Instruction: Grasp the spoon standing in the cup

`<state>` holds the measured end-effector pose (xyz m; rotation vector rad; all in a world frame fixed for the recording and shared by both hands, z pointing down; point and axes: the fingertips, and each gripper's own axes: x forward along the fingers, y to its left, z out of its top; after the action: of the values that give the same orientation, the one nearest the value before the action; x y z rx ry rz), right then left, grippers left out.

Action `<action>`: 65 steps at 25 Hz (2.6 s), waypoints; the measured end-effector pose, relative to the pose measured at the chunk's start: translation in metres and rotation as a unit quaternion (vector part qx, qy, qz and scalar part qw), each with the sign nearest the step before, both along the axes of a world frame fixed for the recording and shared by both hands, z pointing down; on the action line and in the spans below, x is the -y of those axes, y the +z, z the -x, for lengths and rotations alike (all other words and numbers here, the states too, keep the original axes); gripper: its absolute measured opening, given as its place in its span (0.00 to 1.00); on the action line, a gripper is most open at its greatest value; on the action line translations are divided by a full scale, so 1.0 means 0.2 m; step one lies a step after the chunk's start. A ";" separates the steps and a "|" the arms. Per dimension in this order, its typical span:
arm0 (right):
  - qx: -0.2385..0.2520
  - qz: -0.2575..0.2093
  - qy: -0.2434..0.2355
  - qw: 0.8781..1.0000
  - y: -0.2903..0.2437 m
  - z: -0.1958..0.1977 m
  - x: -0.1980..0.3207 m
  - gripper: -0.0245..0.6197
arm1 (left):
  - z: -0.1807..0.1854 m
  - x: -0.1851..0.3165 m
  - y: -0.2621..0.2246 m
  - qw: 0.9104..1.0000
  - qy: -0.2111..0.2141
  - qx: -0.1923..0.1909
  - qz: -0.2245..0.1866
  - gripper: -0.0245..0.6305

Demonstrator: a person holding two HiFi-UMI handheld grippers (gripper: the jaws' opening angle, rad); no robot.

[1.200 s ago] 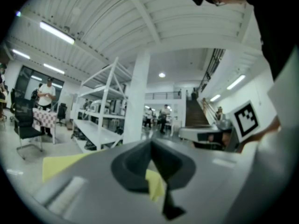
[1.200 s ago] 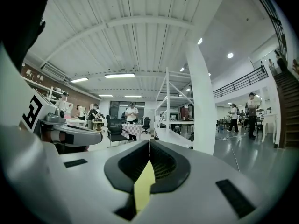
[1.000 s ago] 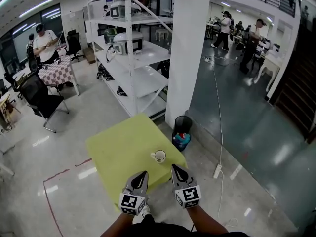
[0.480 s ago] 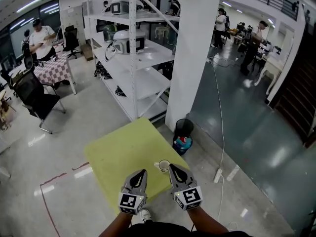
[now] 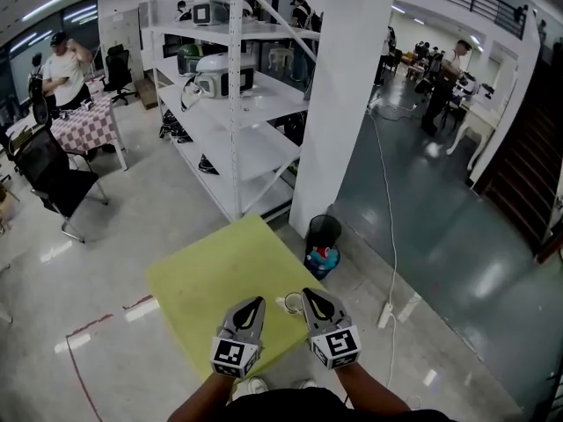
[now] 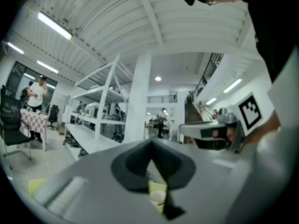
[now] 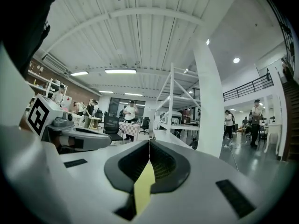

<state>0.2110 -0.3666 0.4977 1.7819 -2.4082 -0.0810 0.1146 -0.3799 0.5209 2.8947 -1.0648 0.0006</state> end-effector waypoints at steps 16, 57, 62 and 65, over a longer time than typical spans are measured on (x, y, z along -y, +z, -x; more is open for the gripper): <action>-0.005 0.074 -0.036 0.997 0.31 -0.13 0.06 0.05 | -0.10 0.05 0.24 0.996 -0.035 0.016 0.080 0.05; -0.080 0.230 -0.080 0.967 1.47 -0.20 0.05 0.16 | -0.19 -0.02 0.91 0.975 -0.092 0.051 0.196 0.05; -0.067 0.227 -0.069 0.969 1.45 -0.20 0.06 0.09 | -0.18 -0.02 0.90 0.975 -0.090 0.050 0.196 0.05; -0.067 0.216 -0.064 0.972 1.42 -0.22 0.07 0.08 | -0.18 -0.02 0.90 0.975 -0.090 0.050 0.196 0.05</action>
<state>0.2549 -0.3804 0.7821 1.3833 -2.2261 0.2803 0.1506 -0.3756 0.7010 2.4628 -1.1839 0.3139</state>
